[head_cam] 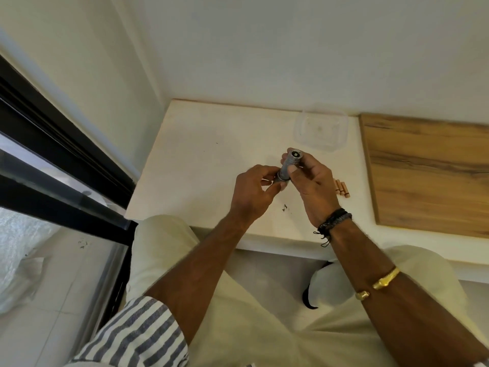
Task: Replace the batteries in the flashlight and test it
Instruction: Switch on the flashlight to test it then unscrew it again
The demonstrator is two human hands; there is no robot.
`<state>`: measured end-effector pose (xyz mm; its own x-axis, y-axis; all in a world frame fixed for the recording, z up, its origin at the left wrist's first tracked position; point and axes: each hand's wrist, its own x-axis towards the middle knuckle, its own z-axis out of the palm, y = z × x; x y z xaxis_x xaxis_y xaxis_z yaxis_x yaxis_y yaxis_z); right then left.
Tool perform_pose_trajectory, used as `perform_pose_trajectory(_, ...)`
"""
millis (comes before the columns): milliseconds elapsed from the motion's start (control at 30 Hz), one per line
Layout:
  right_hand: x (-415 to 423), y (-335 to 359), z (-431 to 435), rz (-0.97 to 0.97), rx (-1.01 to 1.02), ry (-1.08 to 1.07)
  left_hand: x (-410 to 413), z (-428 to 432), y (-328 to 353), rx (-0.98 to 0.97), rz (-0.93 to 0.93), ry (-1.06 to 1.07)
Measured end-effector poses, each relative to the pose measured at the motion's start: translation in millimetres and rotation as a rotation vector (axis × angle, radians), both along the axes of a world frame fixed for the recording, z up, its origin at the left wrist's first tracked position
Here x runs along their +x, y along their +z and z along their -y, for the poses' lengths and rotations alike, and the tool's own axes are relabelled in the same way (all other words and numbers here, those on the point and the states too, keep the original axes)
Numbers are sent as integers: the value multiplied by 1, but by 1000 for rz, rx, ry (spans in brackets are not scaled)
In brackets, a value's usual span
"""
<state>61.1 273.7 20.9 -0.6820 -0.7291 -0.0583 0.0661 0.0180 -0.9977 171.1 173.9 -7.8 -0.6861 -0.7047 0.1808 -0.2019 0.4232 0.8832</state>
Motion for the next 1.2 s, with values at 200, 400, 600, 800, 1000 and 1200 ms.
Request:
perform_pose_trajectory(200,-24,8,44,-194,78,12,-17,47,4,-10,-11,11)
perform_pose_trajectory(400,-54,8,93,-244,71,-33,-45,100,8,-68,46,39)
perform_pose_trajectory(600,-78,-7,145,-261,95,-40,-76,144,-2,-68,72,84)
perform_pose_trajectory(800,-102,-17,184,-340,120,-34,-105,175,-11,-57,74,113)
perform_pose_trajectory(1000,-120,-27,205,-379,120,-54,-126,194,-21,-45,100,114)
perform_pose_trajectory(1200,-127,-37,210,-337,111,-96,-137,207,-28,-60,133,81)
